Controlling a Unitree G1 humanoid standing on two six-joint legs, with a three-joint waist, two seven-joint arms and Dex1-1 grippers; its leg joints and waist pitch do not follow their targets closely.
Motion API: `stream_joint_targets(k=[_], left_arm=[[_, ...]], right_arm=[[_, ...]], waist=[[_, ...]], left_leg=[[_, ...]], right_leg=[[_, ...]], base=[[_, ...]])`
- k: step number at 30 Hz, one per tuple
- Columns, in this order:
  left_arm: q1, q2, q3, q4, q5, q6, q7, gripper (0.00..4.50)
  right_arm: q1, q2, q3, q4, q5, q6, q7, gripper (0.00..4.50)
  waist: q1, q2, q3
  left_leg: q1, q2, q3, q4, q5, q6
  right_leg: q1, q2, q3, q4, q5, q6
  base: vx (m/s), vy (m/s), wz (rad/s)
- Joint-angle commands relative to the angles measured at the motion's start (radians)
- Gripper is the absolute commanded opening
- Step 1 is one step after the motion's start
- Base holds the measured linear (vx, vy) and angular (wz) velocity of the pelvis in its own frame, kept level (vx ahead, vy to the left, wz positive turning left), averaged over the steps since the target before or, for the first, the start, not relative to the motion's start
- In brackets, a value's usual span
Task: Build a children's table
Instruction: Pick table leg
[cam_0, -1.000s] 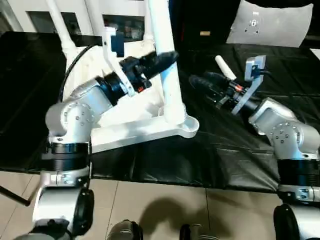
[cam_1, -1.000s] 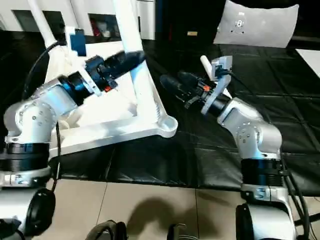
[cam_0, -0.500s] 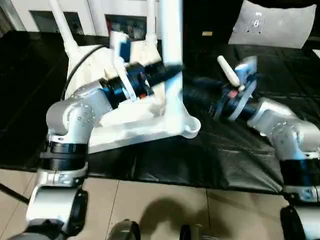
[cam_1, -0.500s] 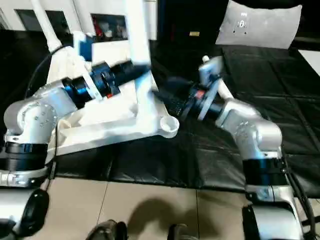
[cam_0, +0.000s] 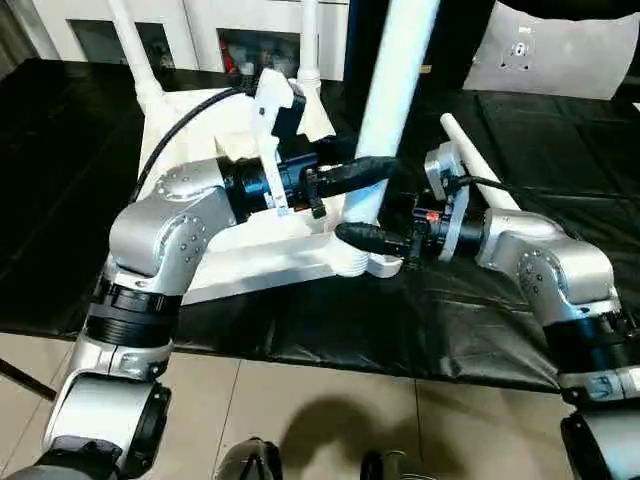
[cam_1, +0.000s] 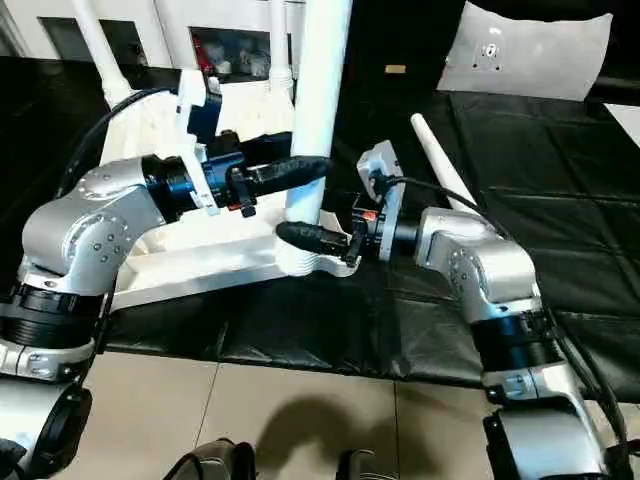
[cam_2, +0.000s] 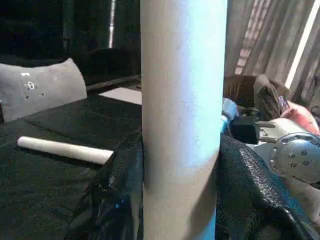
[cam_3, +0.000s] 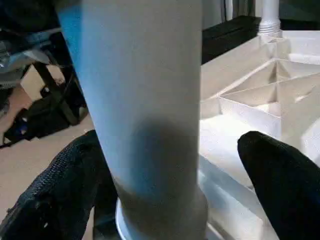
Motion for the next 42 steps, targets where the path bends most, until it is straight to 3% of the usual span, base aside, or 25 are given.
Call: stream_joint_targets(k=[1,7,8,17,19,32,42], left_arm=[[0.000,0.003,-0.006,-0.024,0.008,-0.017,-0.015,1.85],[-0.003,-0.006,-0.016,-0.027,0.011,-0.024,-0.024,1.85],[-0.003,-0.006,-0.017,-0.026,0.011,-0.025,-0.025,1.85],[-0.006,-0.002,-0.029,-0.021,0.025,-0.036,-0.043,1.85],[-0.006,-0.004,-0.030,-0.023,0.022,-0.035,-0.044,1.85],[-0.015,-0.013,-0.035,-0.015,0.027,-0.044,-0.045,1.85],[-0.007,-0.033,-0.061,-0.056,0.004,-0.009,-0.061,1.85]], right_arm=[[-0.020,-0.002,-0.007,0.011,0.008,0.007,0.014,4.50],[-0.022,0.005,0.003,0.013,0.010,0.012,0.034,4.50],[-0.022,0.006,0.003,0.013,0.010,0.012,0.035,4.22],[-0.023,0.008,0.007,0.023,0.008,0.014,0.053,3.71],[-0.022,0.009,0.006,0.023,0.006,0.015,0.056,3.35],[-0.019,0.010,0.014,0.032,-0.011,0.009,0.068,2.22],[-0.033,0.030,-0.011,0.058,0.000,0.044,0.029,2.04]], waist=[[-0.001,-0.015,-0.111],[0.000,-0.014,-0.111],[-0.001,-0.015,-0.111],[-0.001,-0.015,-0.109],[-0.001,-0.015,-0.109],[-0.002,-0.015,-0.107],[-0.002,-0.013,-0.107]], left_leg=[[0.030,0.053,-0.028,-0.064,-0.152,0.026],[0.030,0.053,-0.028,-0.064,-0.149,0.025],[0.030,0.054,-0.028,-0.064,-0.148,0.027],[0.030,0.054,-0.028,-0.064,-0.154,0.024],[0.030,0.053,-0.028,-0.064,-0.156,0.024],[0.030,0.054,-0.028,-0.065,-0.156,0.027],[0.031,0.054,-0.030,-0.065,-0.160,0.025]], right_leg=[[0.053,-0.083,0.044,-0.071,-0.302,-0.194],[0.053,-0.083,0.044,-0.069,-0.291,-0.198],[0.053,-0.083,0.045,-0.070,-0.288,-0.199],[0.053,-0.083,0.044,-0.071,-0.301,-0.195],[0.053,-0.083,0.044,-0.071,-0.307,-0.195],[0.051,-0.083,0.044,-0.073,-0.314,-0.192],[0.052,-0.082,0.044,-0.072,-0.304,-0.200]], base=[[0.000,0.000,0.00],[0.000,0.000,0.00],[0.000,0.000,0.00],[0.000,0.000,0.00],[0.000,0.000,0.00],[0.000,0.000,0.00],[0.000,0.000,0.00]])
